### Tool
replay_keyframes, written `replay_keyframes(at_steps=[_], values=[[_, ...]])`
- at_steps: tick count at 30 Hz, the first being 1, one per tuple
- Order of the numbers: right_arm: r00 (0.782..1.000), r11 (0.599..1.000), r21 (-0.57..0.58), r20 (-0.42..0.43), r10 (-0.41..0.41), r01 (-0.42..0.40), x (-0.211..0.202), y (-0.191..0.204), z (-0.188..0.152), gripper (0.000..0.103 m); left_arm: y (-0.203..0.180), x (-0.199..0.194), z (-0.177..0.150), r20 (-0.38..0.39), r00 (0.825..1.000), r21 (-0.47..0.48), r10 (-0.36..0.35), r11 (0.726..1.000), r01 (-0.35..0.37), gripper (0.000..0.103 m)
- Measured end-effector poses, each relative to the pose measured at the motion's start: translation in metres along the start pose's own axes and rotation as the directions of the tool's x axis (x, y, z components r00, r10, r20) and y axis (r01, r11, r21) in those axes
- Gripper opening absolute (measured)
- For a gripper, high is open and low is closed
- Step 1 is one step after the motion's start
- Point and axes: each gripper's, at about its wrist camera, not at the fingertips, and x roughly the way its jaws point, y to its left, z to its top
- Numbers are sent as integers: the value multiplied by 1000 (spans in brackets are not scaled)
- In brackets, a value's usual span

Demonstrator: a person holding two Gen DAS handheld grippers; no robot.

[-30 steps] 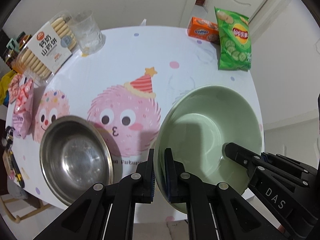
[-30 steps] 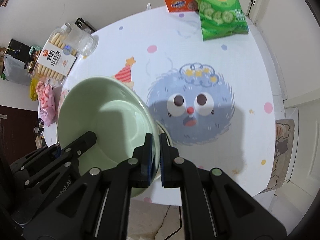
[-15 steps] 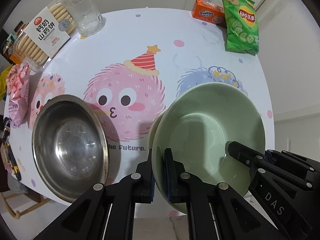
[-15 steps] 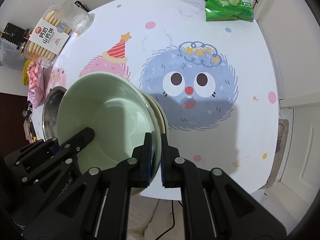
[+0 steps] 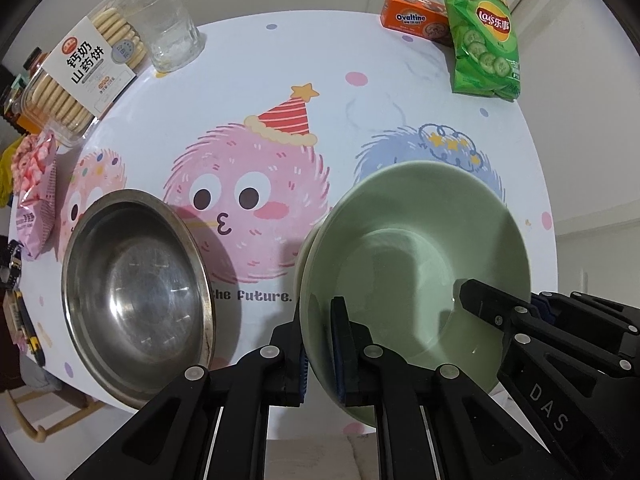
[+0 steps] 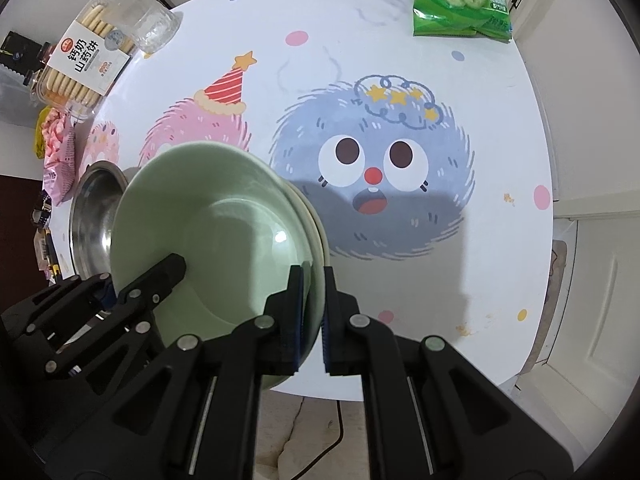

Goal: Organize plates and bowls
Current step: 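Lower the pale green bowl onto the nested bowls, open both tools, then grip the rims of the stacked green bowls with both tools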

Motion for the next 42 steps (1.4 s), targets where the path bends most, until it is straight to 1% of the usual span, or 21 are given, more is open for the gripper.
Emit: replay_keyframes(at_steps=[4, 8, 11, 12, 13, 14, 17, 20, 22, 23, 24, 25, 26, 28, 29, 31, 33, 34, 37, 39, 42], values=[[1000, 1000, 22, -10, 22, -22, 2, -5, 0, 10, 0, 0, 0, -5, 1000, 2, -16, 1000, 16, 16], [1000, 999, 20, -8, 27, -27, 2, -5, 0, 10, -2, 0, 0, -7, 1000, 6, -26, 1000, 26, 22], [999, 999, 29, -11, 32, -32, 3, -6, 1, 10, -2, -1, 1, -14, 999, 0, -39, 999, 39, 30], [999, 999, 29, -11, 32, -32, 3, -6, 1, 10, -3, -3, 1, -10, 999, 2, -35, 999, 35, 38], [999, 999, 31, -12, 42, -42, 3, -6, 1, 14, -3, -5, 2, -2, 1000, 2, -26, 1000, 26, 40], [999, 999, 33, -11, 40, -40, 3, -7, 1, 14, -3, -7, 2, 5, 1000, -1, -26, 1000, 26, 41], [999, 999, 27, -10, 36, -35, 3, -6, 1, 14, 1, -11, 2, 14, 999, -12, -38, 999, 39, 48], [999, 998, 40, -9, 51, -51, 1, -6, 0, 14, 6, -14, 0, 21, 998, -26, -52, 998, 53, 58], [998, 997, 47, 4, 59, -59, -3, -7, 0, 15, 11, -15, -2, 24, 997, -40, -70, 997, 71, 72], [998, 997, 45, 11, 62, -63, -7, -8, 0, 15, 13, -16, -3, 25, 997, -46, -78, 996, 79, 75], [998, 997, 45, 20, 66, -67, -11, -9, 0, 21, 16, -18, -4, 28, 995, -56, -92, 994, 93, 78], [997, 996, 48, 28, 69, -71, -14, -12, 0, 30, 19, -19, -6, 29, 994, -66, -107, 992, 109, 82], [996, 996, 53, 38, 75, -77, -19, -15, 1, 36, 20, -20, -7, 30, 993, -75, -115, 990, 117, 85], [994, 993, 65, 53, 91, -95, -27, -23, 1, 57, 26, -21, -11, 31, 988, -101, -153, 983, 155, 89], [993, 992, 71, 56, 104, -108, -29, -27, 0, 61, 27, -20, -12, 28, 985, -110, -168, 979, 170, 90], [988, 984, 96, 66, 143, -149, -32, -36, -2, 78, 28, -18, -14, 19, 984, -116, -179, 977, 180, 103], [982, 976, 122, 71, 174, -181, -34, -44, -2, 87, 28, -15, -18, 15, 981, -109, -194, 975, 195, 103], [980, 973, 129, 70, 186, -193, -33, -47, -2, 89, 27, -13, -19, 10, 980, -109, -199, 974, 199, 103], [975, 965, 144, 70, 210, -218, -30, -52, -2, 90, 25, -5, -21, -14, 974, -115, -226, 968, 223, 103], [972, 961, 155, 70, 223, -231, -27, -53, -1, 90, 25, 1, -21, -19, 964, -141, -264, 955, 259, 103], [978, 967, 146, 57, 201, -207, -18, -49, 0, 90, 25, 11, -19, -35, 966, -161, -257, 955, 249, 103]])
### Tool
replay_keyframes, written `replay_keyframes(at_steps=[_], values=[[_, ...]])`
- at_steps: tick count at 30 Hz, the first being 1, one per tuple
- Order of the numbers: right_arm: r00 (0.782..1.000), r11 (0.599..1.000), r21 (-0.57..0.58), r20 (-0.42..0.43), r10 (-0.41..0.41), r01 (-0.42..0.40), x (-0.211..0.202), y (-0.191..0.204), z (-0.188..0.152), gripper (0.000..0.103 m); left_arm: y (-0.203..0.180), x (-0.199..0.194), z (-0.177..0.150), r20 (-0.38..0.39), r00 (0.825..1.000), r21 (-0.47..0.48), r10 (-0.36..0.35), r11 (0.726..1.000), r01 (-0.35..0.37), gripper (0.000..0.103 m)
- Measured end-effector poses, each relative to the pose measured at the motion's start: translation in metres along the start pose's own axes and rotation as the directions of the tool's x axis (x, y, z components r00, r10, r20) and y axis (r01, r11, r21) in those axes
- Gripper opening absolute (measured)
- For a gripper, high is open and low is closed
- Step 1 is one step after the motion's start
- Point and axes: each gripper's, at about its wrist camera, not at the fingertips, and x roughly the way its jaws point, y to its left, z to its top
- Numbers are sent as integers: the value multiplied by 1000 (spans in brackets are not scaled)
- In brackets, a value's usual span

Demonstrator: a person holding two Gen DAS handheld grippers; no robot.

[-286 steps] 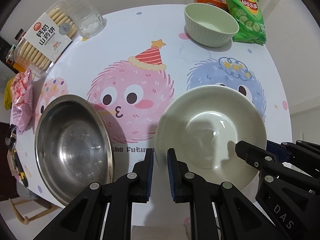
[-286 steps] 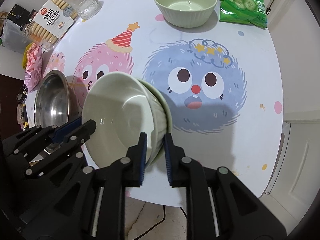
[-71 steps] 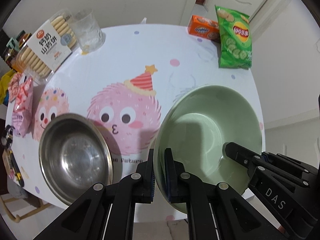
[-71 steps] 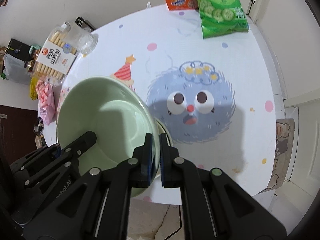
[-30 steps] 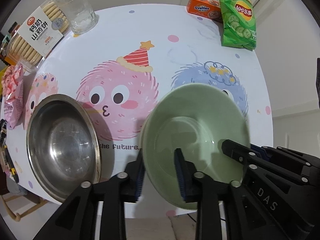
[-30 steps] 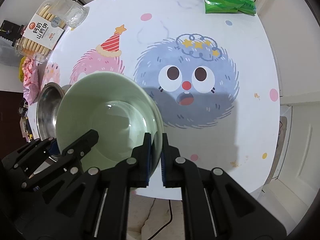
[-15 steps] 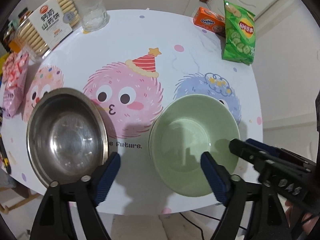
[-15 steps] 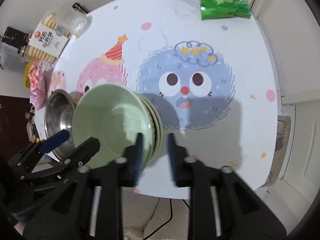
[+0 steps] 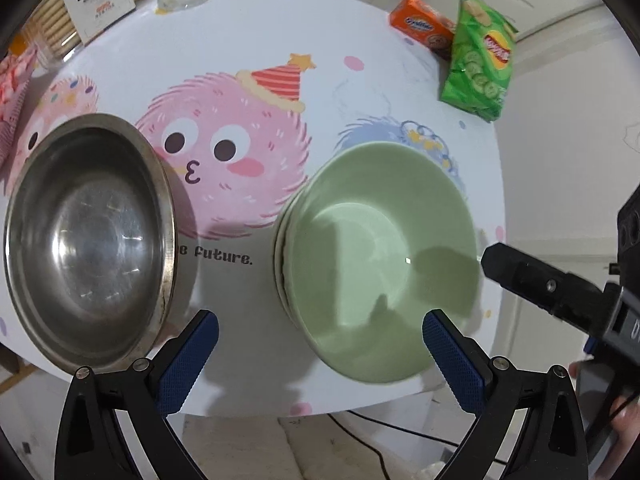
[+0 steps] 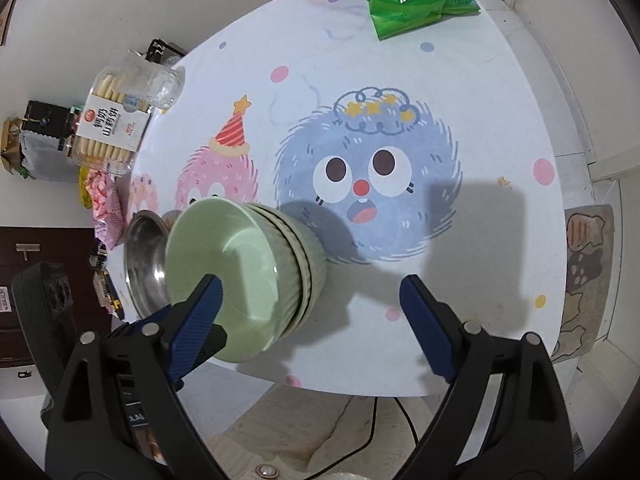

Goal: Organize plates and bowls
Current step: 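Grip the rims of the stacked green bowls with both tools, then lift the green bowl stack and carry it over the steel bowls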

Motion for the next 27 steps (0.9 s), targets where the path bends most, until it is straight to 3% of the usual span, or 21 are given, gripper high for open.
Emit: replay_keyframes(at_steps=[14, 17, 20, 22, 27], values=[[997, 997, 66, -64, 35, -31, 40, -7, 2, 90, 11, 24, 6, -39, 999, -36, 18, 999, -19, 103], [997, 996, 77, -71, 43, -37, 44, -9, 3, 86, 12, 26, 7, -39, 999, -35, 16, 999, -17, 102], [995, 996, 85, -84, 48, -41, 48, -10, 2, 80, 13, 30, 9, -51, 999, -45, -8, 999, 5, 93], [994, 995, 93, -96, 54, -45, 51, -10, 2, 61, 13, 34, 9, -64, 998, -44, -12, 999, 9, 80], [993, 996, 85, -109, 39, -29, 57, -8, 2, 50, 12, 35, 10, -69, 996, -49, -59, 997, 56, 62]])
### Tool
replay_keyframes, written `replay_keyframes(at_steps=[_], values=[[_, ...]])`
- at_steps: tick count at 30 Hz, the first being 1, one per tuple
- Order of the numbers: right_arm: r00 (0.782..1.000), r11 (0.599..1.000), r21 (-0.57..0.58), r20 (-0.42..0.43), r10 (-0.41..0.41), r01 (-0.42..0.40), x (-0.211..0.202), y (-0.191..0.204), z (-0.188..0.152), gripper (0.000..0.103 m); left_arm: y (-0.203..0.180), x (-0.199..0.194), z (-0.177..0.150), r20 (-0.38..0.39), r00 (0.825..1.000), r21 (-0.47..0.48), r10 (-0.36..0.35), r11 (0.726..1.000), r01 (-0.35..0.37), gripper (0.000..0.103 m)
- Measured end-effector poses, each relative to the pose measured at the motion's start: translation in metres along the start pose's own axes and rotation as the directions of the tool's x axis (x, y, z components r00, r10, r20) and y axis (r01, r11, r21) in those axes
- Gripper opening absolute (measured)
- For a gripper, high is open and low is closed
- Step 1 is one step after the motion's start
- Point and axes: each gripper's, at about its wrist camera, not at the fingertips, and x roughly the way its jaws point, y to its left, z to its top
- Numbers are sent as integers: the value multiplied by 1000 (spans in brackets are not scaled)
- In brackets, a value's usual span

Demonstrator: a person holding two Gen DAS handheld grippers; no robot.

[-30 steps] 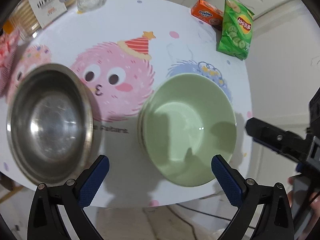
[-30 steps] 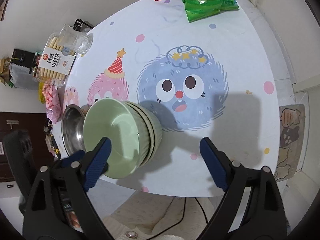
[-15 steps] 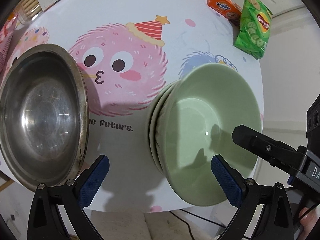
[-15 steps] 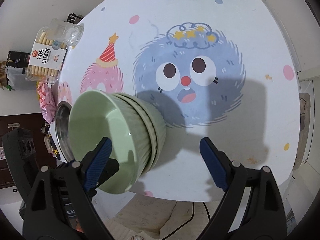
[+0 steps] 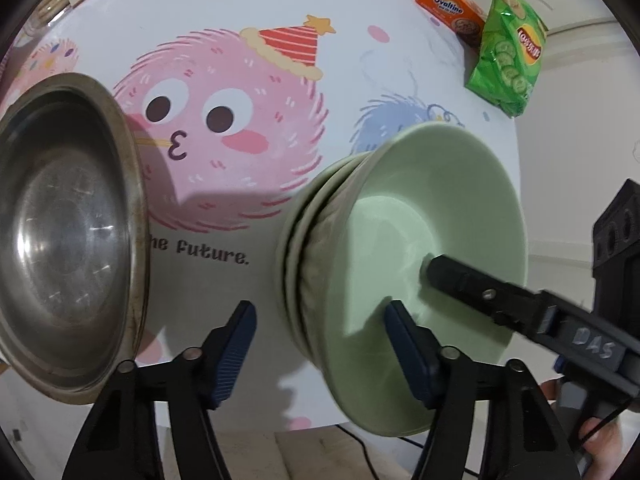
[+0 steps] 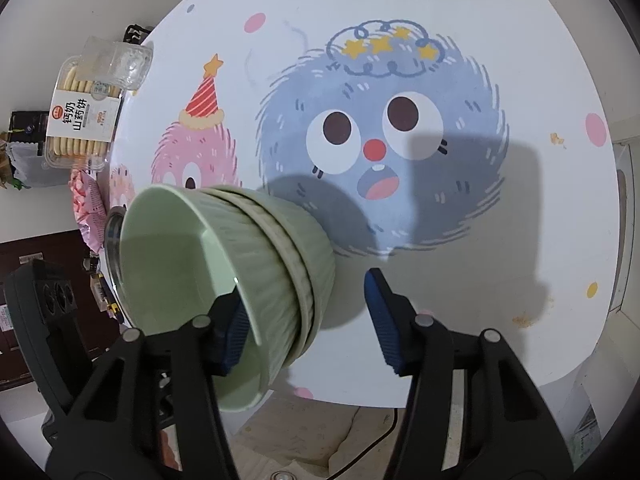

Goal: Organize plates and bowls
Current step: 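Lift the green bowl stack and carry it over the steel bowls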

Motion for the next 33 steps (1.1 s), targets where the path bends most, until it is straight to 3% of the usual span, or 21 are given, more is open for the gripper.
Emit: replay_keyframes(at_steps=[2, 6, 15, 25, 28, 33], values=[[1000, 1000, -1, -9, 11, -11, 3, 0, 0, 45, -3, -2, 2, 11, 1000, 14, -8, 1000, 8, 54], [1000, 1000, -14, -3, 20, -20, 3, 4, 0, 32, -3, -3, 5, 0, 1000, -1, 11, 1000, -11, 51], [1000, 999, -50, -5, -21, 21, 5, 12, -1, 35, 2, -6, 9, -9, 1000, -28, -6, 1000, 5, 50], [1000, 999, -53, -12, -7, 7, 8, 12, 0, 39, 11, -10, 7, 6, 999, -66, -47, 997, 47, 45], [1000, 999, -29, -9, 25, -25, 7, 4, -1, 32, 22, -12, 6, 5, 995, -113, -103, 988, 103, 40], [999, 999, -37, -21, 24, -24, 4, 2, 2, 25, 17, -16, 6, 17, 997, -91, -78, 993, 79, 36]])
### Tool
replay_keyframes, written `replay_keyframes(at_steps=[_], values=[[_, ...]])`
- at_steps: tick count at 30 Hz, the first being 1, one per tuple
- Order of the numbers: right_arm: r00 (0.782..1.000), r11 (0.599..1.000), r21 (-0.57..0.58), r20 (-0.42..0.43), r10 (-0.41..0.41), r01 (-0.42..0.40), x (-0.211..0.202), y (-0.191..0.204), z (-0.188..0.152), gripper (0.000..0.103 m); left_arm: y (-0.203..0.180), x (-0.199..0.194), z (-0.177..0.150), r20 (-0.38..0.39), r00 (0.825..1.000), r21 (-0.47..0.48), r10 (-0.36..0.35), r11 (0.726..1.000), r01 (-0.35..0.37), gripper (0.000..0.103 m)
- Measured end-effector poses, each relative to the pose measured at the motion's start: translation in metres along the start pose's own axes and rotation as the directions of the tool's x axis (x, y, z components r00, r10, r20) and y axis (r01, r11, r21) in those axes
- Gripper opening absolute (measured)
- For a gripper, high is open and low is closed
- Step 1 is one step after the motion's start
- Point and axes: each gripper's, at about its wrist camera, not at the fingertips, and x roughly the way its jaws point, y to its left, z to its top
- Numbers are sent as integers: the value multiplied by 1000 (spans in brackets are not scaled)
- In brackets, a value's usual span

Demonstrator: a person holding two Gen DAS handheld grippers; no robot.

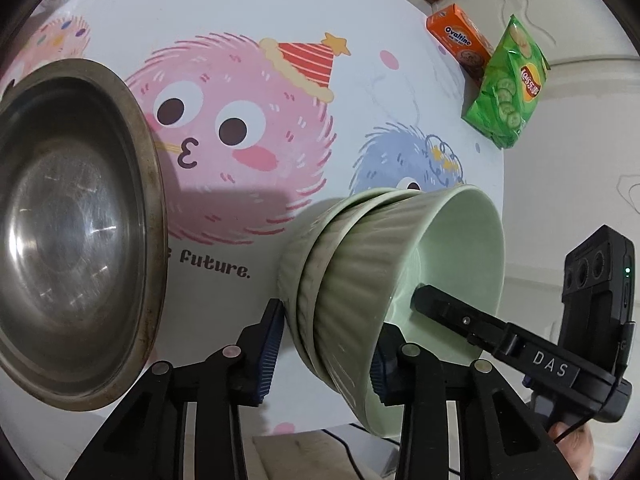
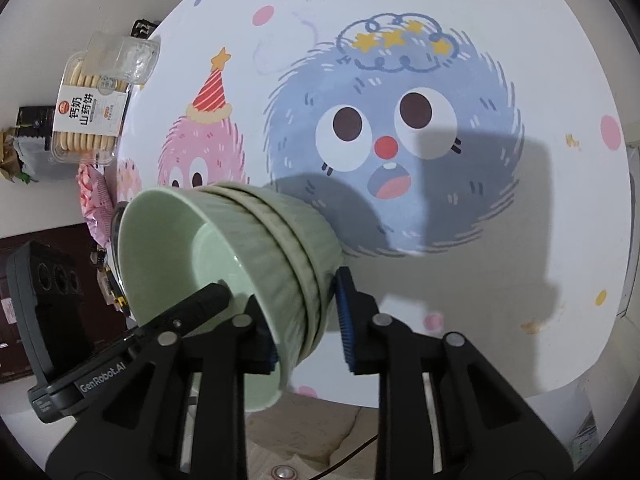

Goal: Organize plates and bowls
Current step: 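Lift the green bowl stack and carry it over the steel bowls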

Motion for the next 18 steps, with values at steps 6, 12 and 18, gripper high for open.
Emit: replay_keyframes(at_steps=[6, 12, 18], values=[[1000, 1000, -25, 13, -8, 8, -1, 2, -4, 25, 3, -3, 0, 4, 1000, 0, 1, 1000, -1, 29], [999, 999, -39, 29, -21, 22, -4, 4, -6, 25, 3, -1, -2, -5, 1000, 1, -2, 1000, 2, 28], [999, 999, -43, 38, -19, 21, -9, 7, -5, 25, -1, -6, 0, 5, 1000, 9, -1, 1000, 1, 27]])
